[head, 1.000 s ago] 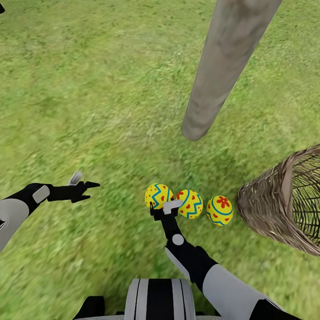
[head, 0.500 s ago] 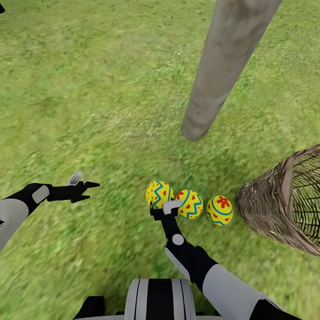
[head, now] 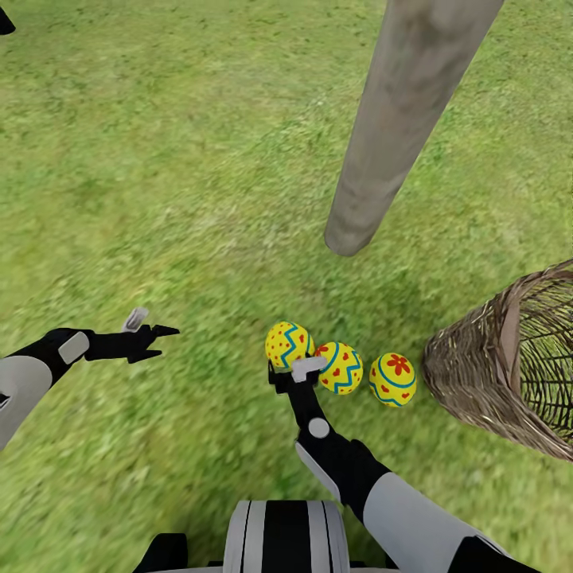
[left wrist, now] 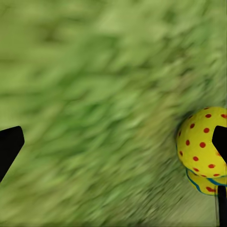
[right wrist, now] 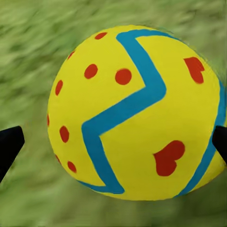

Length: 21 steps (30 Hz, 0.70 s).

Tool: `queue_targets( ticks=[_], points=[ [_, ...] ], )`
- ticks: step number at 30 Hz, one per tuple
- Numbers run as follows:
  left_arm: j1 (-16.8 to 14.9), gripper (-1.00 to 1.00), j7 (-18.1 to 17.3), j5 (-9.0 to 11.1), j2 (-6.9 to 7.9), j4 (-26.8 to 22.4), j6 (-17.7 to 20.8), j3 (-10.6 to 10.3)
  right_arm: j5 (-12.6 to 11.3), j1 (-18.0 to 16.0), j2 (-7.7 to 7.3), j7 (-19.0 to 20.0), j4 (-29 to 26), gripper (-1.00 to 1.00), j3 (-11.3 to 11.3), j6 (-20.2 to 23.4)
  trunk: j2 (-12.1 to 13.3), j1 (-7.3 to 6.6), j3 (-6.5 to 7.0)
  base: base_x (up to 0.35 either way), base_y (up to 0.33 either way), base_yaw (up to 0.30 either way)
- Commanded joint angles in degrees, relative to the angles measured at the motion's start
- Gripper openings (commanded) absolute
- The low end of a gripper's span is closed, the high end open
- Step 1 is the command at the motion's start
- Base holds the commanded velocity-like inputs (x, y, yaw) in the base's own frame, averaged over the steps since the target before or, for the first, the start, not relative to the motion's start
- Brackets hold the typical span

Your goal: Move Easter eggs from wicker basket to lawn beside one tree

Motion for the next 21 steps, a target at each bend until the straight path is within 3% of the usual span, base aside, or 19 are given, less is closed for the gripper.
queue_targets(
  ticks=[1,5,11,18,21],
  points=[
    [0.0,1.00,-0.2,0.4,0.00,0.0,0.3,-0.5,-0.6,-0.1,-0.08,-0.4,-0.8,1.00,0.4,-0.4,0.0,-0.01,-0.03,0.000,0.000,0.000],
    [0.0,1.00,-0.3,0.4,-0.11,0.0,0.3,-0.6,-0.6,-0.1,-0.20,-0.4,-2.2,1.00,0.2,-0.4,0.0,-0.01,-0.03,-0.107,0.000,0.000],
    [0.0,1.00,-0.3,0.5,-0.12,0.0,0.4,-0.6,-0.7,-0.1,-0.23,-0.4,-2.4,1.00,0.3,-0.4,0.0,-0.01,-0.03,-0.319,0.055,0.000],
    [0.0,1.00,-0.4,0.5,-0.27,0.1,0.8,-0.7,-0.7,0.0,-0.30,-0.4,-2.6,1.00,0.3,-0.5,0.1,-0.19,1.52,-0.334,0.081,0.000],
    [0.1,1.00,-0.3,0.5,-0.43,0.1,0.8,-0.7,-0.7,0.0,-0.25,-0.4,-3.0,1.00,0.3,-0.4,0.1,-0.27,2.19,-0.092,0.011,0.000]
  ],
)
